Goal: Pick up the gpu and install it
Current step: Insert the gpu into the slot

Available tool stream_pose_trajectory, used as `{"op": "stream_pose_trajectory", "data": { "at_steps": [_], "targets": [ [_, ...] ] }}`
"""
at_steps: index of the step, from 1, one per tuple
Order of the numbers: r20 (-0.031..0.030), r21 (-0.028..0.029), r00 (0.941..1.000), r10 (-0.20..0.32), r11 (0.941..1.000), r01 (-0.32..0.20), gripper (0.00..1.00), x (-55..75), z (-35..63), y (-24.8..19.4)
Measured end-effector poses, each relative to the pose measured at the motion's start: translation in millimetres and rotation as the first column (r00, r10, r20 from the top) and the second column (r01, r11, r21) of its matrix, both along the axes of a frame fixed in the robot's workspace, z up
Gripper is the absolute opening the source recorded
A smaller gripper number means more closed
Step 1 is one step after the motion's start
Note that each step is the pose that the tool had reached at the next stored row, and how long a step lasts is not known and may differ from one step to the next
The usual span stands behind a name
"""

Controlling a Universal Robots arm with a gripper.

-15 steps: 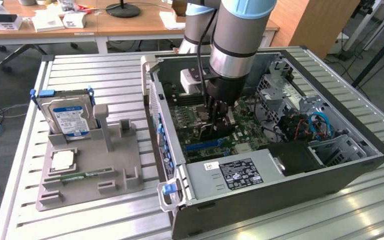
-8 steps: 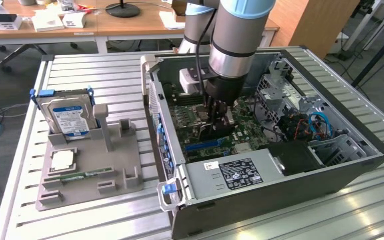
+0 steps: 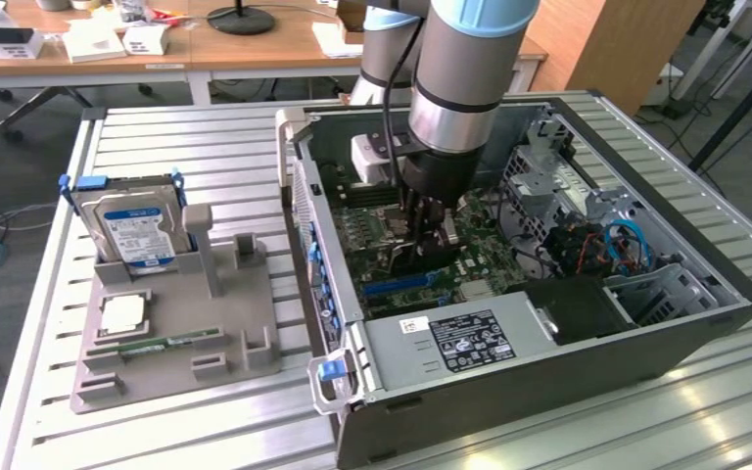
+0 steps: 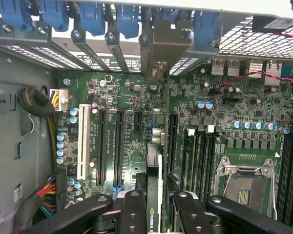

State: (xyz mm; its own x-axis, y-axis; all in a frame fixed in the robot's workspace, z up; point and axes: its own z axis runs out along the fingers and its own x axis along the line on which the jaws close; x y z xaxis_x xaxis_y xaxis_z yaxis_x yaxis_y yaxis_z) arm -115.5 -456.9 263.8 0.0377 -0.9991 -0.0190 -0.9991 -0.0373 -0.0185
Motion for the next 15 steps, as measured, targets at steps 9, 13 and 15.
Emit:
{"op": "stream_pose_trajectory", "data": {
  "at_steps": [9,13,15],
  "targets": [
    [0.0000,0.0000,1.0000,-0.006,1.0000,0.006,0.26,0.0,0.0,-0.2],
    [-0.0001,0.0000,1.0000,-0.006,1.0000,0.006,0.26,-0.1,0.0,-0.8],
    [0.0000,0.0000,1.0000,-0.006,1.0000,0.006,0.26,0.0,0.0,-1.6]
  ]
}}
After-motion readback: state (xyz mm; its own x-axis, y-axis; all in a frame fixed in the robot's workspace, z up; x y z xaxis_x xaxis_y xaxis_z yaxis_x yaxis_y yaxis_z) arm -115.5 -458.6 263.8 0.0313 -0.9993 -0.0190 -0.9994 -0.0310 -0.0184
